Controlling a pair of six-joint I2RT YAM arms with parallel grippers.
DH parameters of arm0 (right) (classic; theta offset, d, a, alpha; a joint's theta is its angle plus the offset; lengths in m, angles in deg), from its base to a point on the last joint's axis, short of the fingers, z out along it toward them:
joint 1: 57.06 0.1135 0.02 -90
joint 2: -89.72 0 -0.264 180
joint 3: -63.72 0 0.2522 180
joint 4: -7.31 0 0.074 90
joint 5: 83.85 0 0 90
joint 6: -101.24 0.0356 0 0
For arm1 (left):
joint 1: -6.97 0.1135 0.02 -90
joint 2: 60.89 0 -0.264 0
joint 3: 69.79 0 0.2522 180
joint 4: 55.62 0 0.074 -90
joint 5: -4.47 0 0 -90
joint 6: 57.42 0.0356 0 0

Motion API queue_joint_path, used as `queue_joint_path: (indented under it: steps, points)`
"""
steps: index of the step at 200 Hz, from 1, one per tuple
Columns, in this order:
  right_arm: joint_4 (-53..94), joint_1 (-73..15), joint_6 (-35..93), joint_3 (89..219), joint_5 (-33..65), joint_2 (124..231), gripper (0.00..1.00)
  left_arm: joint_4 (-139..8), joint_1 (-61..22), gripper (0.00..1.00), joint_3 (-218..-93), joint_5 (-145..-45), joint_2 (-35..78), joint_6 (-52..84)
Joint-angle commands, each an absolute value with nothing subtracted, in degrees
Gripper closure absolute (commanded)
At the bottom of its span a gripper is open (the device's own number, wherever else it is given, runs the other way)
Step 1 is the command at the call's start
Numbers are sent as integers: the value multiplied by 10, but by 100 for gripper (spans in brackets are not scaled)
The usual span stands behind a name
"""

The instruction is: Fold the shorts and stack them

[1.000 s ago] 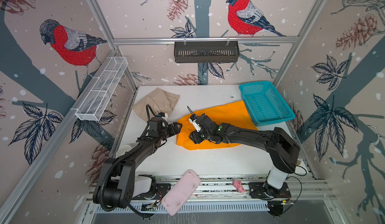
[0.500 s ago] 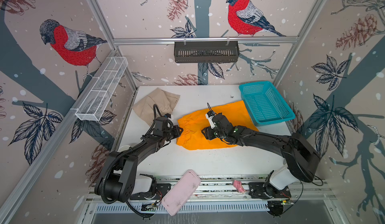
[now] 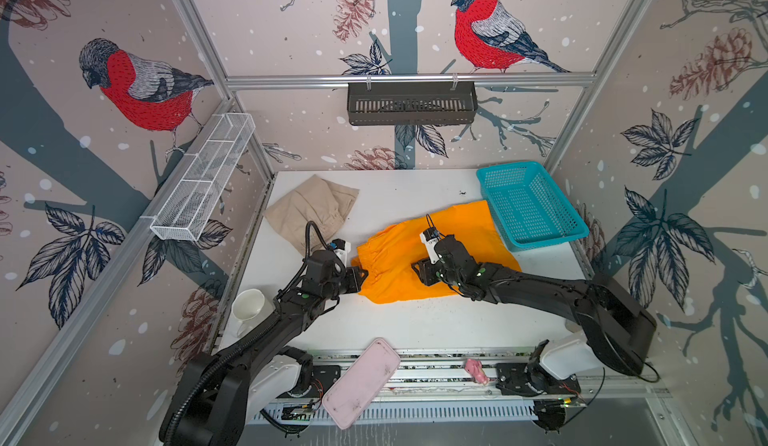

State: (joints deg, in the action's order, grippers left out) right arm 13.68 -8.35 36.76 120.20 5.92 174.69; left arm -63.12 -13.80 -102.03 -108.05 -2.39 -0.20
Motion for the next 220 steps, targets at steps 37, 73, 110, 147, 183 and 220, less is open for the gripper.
queue_joint_path:
  steps: [37, 73, 110, 147, 183, 220]
  points:
    - [109, -81, 359, 1215, 56, 1768, 33, -660, -150, 17, -1024, -930, -42, -21]
    - [105, -82, 347, 1227, 64, 1780, 30, -712, -144, 2, -1097, -852, -67, -21]
    - [101, -81, 340, 1228, 86, 1800, 30, -643, -103, 2, -1090, -914, -28, -15]
    - [128, -66, 307, 1259, 74, 1804, 27, -581, -86, 2, -1091, -964, 45, -15]
    - [124, -69, 298, 1255, 82, 1789, 27, -535, -85, 2, -1119, -991, 100, 30]
    - [109, -75, 302, 1234, 97, 1767, 26, -558, -76, 2, -1156, -991, 167, 56]
